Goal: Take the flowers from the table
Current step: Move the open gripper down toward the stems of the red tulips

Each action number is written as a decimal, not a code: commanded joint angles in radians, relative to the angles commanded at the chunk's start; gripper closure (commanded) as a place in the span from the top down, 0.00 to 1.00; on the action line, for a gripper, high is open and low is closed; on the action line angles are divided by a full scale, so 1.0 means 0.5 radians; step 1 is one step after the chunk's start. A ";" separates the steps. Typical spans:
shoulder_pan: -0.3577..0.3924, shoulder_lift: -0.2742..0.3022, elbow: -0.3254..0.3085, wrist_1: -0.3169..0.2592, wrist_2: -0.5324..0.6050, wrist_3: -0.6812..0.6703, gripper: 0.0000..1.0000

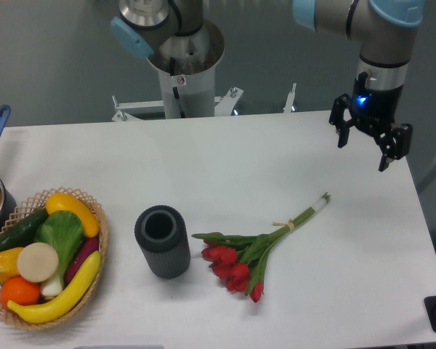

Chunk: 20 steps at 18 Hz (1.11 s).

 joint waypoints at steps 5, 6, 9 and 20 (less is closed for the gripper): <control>0.006 0.000 0.015 -0.009 -0.055 -0.009 1.00; 0.006 0.000 0.012 -0.018 -0.055 -0.034 1.00; -0.003 0.000 -0.034 -0.003 -0.064 -0.086 1.00; -0.055 -0.086 -0.083 0.000 -0.172 -0.291 1.00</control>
